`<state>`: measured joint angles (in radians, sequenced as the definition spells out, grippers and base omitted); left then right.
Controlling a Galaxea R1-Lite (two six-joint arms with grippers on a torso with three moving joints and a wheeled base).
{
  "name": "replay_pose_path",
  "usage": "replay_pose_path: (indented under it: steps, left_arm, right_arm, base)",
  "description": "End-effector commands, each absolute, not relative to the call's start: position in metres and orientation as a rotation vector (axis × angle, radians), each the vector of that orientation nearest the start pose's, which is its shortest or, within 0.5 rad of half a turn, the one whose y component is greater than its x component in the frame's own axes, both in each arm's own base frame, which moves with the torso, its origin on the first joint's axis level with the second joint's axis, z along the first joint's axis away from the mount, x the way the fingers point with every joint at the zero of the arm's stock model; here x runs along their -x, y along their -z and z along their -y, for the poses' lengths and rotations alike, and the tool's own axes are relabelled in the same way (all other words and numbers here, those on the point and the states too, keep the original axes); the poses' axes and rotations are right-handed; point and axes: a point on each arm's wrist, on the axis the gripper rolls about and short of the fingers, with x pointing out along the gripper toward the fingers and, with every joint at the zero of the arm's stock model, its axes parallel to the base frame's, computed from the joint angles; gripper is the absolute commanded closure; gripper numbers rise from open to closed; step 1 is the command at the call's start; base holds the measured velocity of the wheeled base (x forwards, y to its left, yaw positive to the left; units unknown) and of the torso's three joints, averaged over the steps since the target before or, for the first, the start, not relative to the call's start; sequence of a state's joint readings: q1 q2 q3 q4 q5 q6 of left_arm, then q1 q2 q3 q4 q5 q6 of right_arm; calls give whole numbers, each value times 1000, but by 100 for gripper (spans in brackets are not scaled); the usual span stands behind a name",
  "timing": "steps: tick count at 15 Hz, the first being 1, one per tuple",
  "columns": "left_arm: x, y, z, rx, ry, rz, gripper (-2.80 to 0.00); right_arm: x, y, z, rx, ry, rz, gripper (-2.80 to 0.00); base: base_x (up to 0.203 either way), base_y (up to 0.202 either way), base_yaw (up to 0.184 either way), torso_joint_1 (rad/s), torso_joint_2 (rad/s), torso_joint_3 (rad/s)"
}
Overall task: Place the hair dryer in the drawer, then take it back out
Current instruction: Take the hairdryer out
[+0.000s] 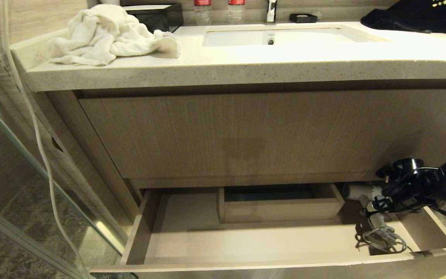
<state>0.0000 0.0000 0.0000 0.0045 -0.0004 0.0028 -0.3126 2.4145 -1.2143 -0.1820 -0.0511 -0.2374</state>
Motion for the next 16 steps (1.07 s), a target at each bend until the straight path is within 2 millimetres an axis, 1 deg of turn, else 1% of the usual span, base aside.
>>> replay_pose_path:
  steps: [1, 2, 4, 5, 6, 9, 10, 12, 13, 16]
  left_arm:
    - [23, -75, 0, -3, 0, -8, 0]
    - [23, -75, 0, -3, 0, -8, 0]
    - [23, -75, 0, -3, 0, -6, 0]
    - [23, -75, 0, -3, 0, -8, 0]
    - [23, -75, 0, -3, 0, -8, 0]
    - [23, -75, 0, -3, 0, -8, 0]
    - [23, -75, 0, -3, 0, -8, 0]
    - [23, -75, 0, -3, 0, -8, 0]
    - [23, -75, 0, -3, 0, -8, 0]
    - [23, -75, 0, -3, 0, -8, 0]
  right_arm:
    - [-389, 26, 127, 70, 185, -1062, -280]
    - [-388, 18, 127, 64, 172, -1044, -280]
    - [-382, -9, 123, 50, 105, -991, -280]
    - [-377, -21, 121, 56, 84, -975, -280]
    - [-367, -30, 118, 71, 65, -975, -280]
    - [-335, -33, 108, 113, 8, -1035, -280]
    - [-331, -31, 107, 115, 2, -1049, -280]
    - [-330, -27, 107, 115, 3, -1055, -280]
    - [-327, -24, 109, 122, 2, -1072, -280]
    - [-319, -9, 118, 127, -8, -1142, -280]
  base:
    - [0, 0, 0, 0, 0, 0]
    - [0, 0, 0, 0, 0, 0]
    - [0, 0, 0, 0, 0, 0]
    - [0, 0, 0, 0, 0, 0]
    - [0, 0, 0, 0, 0, 0]
    - [0, 0, 0, 0, 0, 0]
    - [0, 0, 0, 0, 0, 0]
    - [0, 0, 0, 0, 0, 0]
    - [0, 0, 0, 0, 0, 0]
    - [0, 0, 0, 0, 0, 0]
